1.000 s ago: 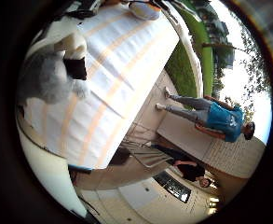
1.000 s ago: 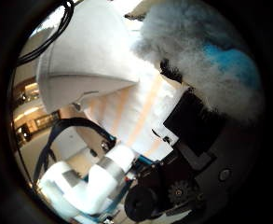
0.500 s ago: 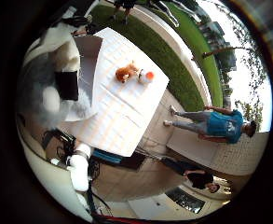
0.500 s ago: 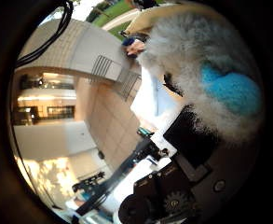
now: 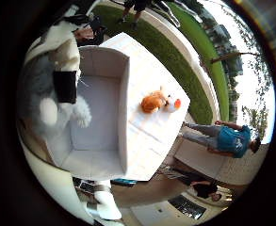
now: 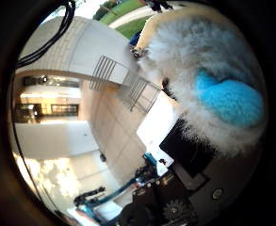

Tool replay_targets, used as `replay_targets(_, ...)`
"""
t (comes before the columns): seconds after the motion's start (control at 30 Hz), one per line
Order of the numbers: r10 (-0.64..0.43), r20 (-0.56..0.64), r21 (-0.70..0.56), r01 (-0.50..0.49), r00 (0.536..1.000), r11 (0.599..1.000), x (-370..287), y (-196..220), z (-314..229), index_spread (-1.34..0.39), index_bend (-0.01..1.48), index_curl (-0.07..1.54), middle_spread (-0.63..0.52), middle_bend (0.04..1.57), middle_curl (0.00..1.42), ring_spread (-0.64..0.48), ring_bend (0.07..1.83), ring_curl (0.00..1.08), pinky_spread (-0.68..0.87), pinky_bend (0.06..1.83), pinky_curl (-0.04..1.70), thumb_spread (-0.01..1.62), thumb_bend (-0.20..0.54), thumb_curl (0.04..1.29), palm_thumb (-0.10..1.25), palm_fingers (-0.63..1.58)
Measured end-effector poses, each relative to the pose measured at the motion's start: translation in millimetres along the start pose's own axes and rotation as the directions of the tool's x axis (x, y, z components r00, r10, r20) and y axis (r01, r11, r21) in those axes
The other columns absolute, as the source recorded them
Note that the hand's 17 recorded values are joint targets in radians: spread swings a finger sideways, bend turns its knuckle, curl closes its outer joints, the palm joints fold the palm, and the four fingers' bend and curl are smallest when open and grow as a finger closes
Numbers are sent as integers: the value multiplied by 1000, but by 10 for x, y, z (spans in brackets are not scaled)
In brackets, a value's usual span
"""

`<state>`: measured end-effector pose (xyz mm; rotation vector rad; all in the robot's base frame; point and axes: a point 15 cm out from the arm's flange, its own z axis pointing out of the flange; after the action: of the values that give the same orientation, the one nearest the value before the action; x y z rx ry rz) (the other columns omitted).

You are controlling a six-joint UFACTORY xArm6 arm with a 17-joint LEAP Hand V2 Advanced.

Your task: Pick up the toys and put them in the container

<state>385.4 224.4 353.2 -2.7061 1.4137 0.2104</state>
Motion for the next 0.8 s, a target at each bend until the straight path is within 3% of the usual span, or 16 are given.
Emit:
replay_targets(0.1,6,6,-56,-5,1000,998,63,-4,216,-675,532,659,-155,859,859,-9,1251,763,234,1340,802,1179,-31,567,826,325)
replay_targets(0.13,5,6,-79,-5,1000,997,87,1,296,-601,493,654,-139,749,813,22,1203,742,259,1309,794,1175,-35,559,810,144)
replay_targets(0.23,3,9,-118,-2,1000,993,135,12,435,-475,430,600,-79,535,677,130,1028,638,331,1166,716,1166,-33,536,782,-83)
replay_targets(0.43,-22,21,-135,24,1000,990,190,47,449,-420,277,477,9,292,508,248,695,446,416,967,574,1138,-36,499,745,-121)
replay_targets(0.63,-31,28,-144,35,999,989,243,132,347,-424,162,396,43,166,421,285,538,362,457,829,486,1119,-35,453,711,-65)
replay_targets(0.8,-3,20,-64,4,1000,998,459,219,-49,-414,161,351,50,171,384,293,503,340,471,774,437,1114,-32,423,700,-9)
